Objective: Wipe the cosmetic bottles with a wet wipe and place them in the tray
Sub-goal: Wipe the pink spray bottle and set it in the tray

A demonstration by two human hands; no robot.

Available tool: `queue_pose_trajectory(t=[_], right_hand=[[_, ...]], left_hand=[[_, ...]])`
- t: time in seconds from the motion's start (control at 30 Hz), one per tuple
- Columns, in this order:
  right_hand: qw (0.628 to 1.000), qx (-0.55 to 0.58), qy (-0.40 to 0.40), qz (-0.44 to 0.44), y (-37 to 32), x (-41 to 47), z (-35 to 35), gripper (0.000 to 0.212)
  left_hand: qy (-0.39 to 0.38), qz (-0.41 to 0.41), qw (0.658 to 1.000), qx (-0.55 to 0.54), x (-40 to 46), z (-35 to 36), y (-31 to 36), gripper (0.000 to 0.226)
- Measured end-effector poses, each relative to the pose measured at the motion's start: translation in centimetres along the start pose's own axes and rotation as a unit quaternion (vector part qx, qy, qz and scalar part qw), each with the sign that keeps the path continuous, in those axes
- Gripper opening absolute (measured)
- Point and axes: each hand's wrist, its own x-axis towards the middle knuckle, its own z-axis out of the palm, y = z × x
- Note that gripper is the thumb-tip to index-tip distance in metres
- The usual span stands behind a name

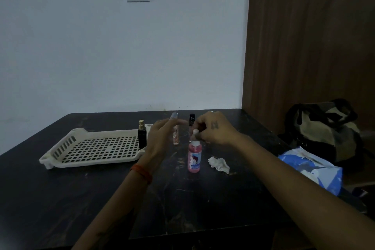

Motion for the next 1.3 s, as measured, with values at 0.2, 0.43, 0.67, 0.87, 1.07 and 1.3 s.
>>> queue_pose_trajectory(t=[0.2,0.43,0.67,0.87,1.07,1.3], right_hand=[[0.995,0.04,0.079,-0.053,-3.9,2.5,-2.1,0.015],[0.99,0.003,0.105,-0.092,-10.4,9.4,0.5,0.016],[0.994,0.001,0.064,-0.094,-12.9,14.6,6.9,0.022],[0.996,-0.03,0.046,-0.076,-11.4,15.9,10.5,0.021],[0.997,-0.018,0.036,-0.064,-10.5,16.1,11.5,0.021],[0.998,-0.011,0.031,-0.053,-10.2,16.1,11.4,0.026]], left_hand=[[-0.049,-0.054,0.99,0.124,-0.6,-2.1,-4.7,0.026],[-0.201,-0.054,0.97,0.126,0.6,-3.3,-7.1,0.025],[-0.195,-0.026,0.973,0.118,0.6,-3.6,-8.0,0.021],[-0.209,-0.029,0.97,0.123,0.7,-3.6,-8.0,0.017],[-0.215,-0.035,0.968,0.127,1.0,-3.6,-8.0,0.014],[-0.219,-0.027,0.967,0.13,1.1,-3.6,-8.2,0.014]])
